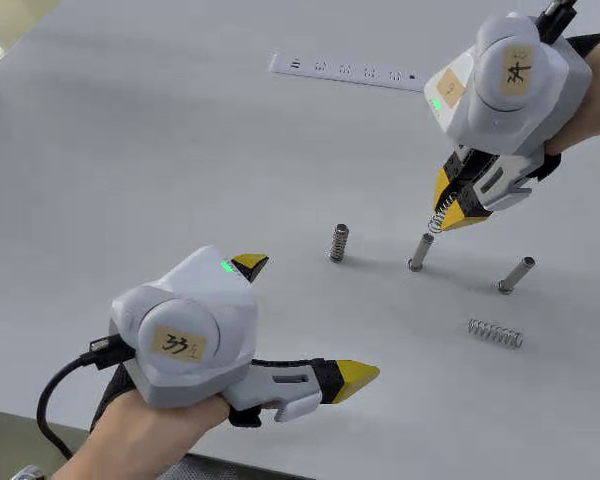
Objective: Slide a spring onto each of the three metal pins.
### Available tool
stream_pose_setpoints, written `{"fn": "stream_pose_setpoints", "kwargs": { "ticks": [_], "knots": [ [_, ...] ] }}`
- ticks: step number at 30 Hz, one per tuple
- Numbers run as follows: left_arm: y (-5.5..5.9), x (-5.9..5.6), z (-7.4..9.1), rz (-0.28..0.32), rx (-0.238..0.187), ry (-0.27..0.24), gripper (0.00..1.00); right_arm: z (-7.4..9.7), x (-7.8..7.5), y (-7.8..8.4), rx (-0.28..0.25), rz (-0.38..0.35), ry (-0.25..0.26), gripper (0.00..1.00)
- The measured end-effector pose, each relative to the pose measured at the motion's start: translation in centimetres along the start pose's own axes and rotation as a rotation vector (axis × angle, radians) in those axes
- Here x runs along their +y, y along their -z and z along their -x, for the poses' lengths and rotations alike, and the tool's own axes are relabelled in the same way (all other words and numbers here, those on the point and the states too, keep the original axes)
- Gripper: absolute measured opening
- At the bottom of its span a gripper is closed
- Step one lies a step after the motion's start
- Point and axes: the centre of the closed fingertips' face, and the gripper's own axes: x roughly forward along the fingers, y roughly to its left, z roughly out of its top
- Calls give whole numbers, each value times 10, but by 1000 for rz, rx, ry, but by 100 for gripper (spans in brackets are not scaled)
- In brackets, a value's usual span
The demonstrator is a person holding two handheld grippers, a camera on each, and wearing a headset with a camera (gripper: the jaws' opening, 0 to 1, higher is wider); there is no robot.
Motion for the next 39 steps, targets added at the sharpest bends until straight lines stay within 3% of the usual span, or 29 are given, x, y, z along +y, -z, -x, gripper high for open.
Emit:
{"fn": "stream_pose_setpoints", "kwargs": {
  "ticks": [25,39],
  "knots": [
    [2,0,-1,8,6,10,90,-16,0,1,40,28,-33,7],
    [4,2,-2,16,12,16,88,-38,-4,6,67,35,-54,7]
  ]
}}
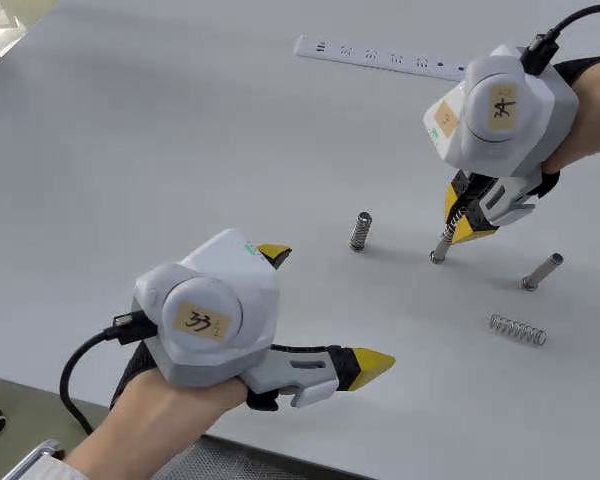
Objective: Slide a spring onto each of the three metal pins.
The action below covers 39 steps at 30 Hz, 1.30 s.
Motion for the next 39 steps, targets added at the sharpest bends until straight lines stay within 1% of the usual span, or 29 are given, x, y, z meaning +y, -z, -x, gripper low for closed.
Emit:
{"fn": "stream_pose_setpoints", "kwargs": {
  "ticks": [4,15,18,26,32,39],
  "knots": [
    [1,0,0,4,5,-1,88,-4,-3,2,6,-3,-2,7],
    [2,2,-1,4,12,-2,87,-15,4,-2,36,3,-24,8],
    [1,2,-1,8,8,-4,87,-17,6,-4,37,0,-30,8],
    [2,2,-2,9,9,0,87,-23,1,-2,30,-8,-33,8],
    [2,2,-2,7,9,-1,86,-24,4,-2,32,-9,-30,8],
    [2,2,-2,10,10,0,86,-28,-2,2,34,-20,-30,8]
  ]
}}
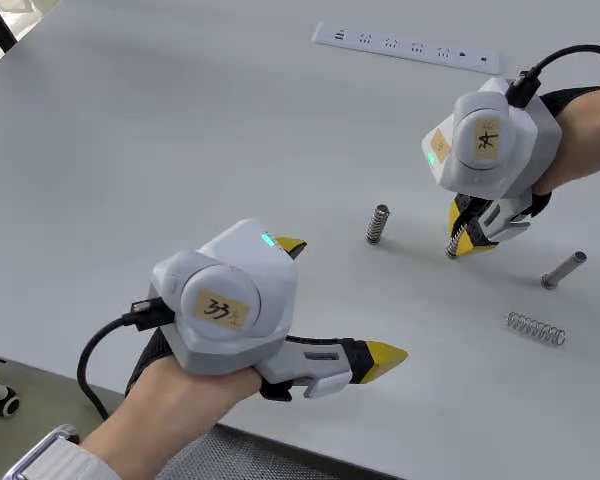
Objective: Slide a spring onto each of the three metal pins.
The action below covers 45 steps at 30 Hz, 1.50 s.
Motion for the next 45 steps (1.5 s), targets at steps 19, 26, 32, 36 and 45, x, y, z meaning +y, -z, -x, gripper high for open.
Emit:
{"fn": "stream_pose_setpoints", "kwargs": {
  "ticks": [19,26,32,36,45],
  "knots": [
    [0,0,0,-4,2,0,86,-1,7,-3,6,-4,2,18],
    [-1,-1,0,-6,0,2,87,1,7,-3,-14,-17,13,34],
    [-1,-4,0,-14,2,9,87,2,10,-4,-67,-49,11,52],
    [-2,-4,1,-14,0,10,87,5,13,-6,-98,-68,27,65],
    [-5,-3,3,-10,-5,3,87,9,16,-13,-170,-101,66,95]
  ]
}}
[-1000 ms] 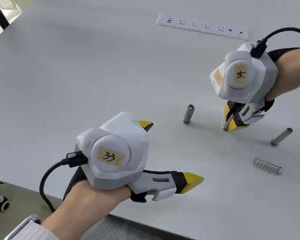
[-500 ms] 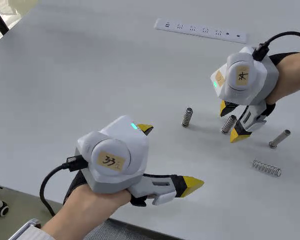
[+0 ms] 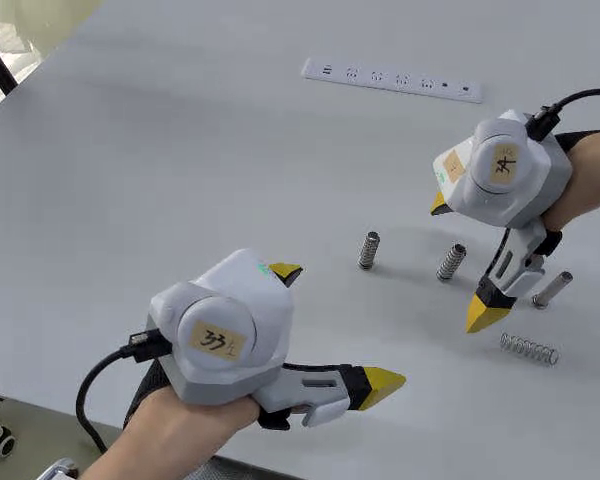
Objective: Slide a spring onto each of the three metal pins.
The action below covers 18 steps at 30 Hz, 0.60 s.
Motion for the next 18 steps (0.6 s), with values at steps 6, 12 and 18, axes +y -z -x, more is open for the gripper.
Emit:
{"fn": "stream_pose_setpoints", "kwargs": {
  "ticks": [6,12,18],
  "knots": [
    [-1,3,1,11,-3,-8,87,2,5,-2,-35,-27,10,99],
    [-1,4,4,11,-3,-12,87,9,5,-5,-112,-76,41,99],
    [-1,5,6,6,2,-13,87,19,6,1,-186,-128,90,99]
  ]
}}
